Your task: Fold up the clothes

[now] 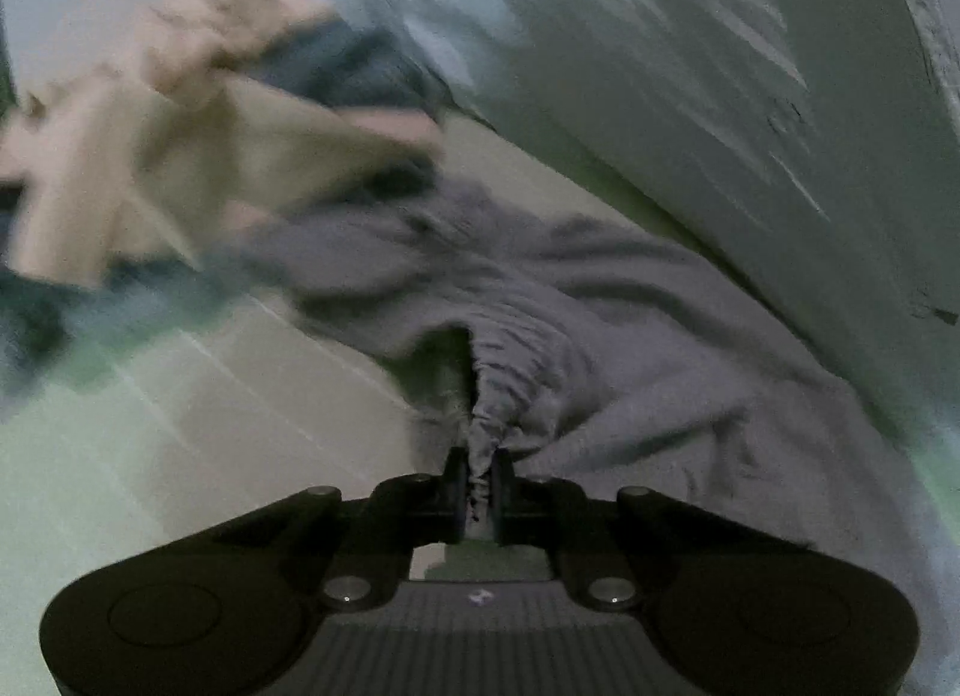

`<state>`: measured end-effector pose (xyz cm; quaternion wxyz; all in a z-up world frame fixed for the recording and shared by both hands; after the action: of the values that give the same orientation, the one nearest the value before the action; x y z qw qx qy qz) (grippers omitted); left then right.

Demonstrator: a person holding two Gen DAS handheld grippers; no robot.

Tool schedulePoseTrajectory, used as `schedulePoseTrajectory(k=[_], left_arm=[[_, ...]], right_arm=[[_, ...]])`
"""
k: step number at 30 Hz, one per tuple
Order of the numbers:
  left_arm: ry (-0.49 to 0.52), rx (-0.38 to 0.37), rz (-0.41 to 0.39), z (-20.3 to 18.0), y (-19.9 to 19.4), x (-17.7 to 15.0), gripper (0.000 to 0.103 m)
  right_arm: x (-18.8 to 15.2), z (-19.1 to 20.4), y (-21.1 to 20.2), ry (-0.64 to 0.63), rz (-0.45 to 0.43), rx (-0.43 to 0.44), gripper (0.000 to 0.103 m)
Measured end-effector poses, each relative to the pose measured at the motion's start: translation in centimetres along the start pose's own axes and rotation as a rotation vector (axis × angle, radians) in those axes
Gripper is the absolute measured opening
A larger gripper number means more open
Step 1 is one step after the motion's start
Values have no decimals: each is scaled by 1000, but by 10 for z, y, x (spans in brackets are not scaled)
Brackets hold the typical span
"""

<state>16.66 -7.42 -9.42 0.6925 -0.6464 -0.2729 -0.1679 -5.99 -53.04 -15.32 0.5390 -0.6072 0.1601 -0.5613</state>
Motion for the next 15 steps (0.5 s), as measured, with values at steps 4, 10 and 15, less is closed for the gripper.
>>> schedulePoseTrajectory(k=[4, 10, 15], left_arm=[[-116, 128, -31, 73, -2, 10, 8], [-277, 259, -3, 147, 0, 8, 8], [-270, 257, 90, 151, 11, -1, 23]], right_arm=[[-9, -2, -5, 19, 16, 3, 79], [-16, -5, -15, 74, 14, 39, 79], [-15, -7, -23, 71, -8, 46, 80]])
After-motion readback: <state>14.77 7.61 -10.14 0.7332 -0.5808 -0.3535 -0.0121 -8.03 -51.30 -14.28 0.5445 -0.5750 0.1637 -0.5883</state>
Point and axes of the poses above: each gripper's, at about its wrist camera, not at the fingertips, and y roughly the way its jaws point, z to its left, x to its top, the point moved 1 cm from there along y, roughly the way its jaws point, and after that the axes turned 12 degrees about x, right-handed, at the moved point
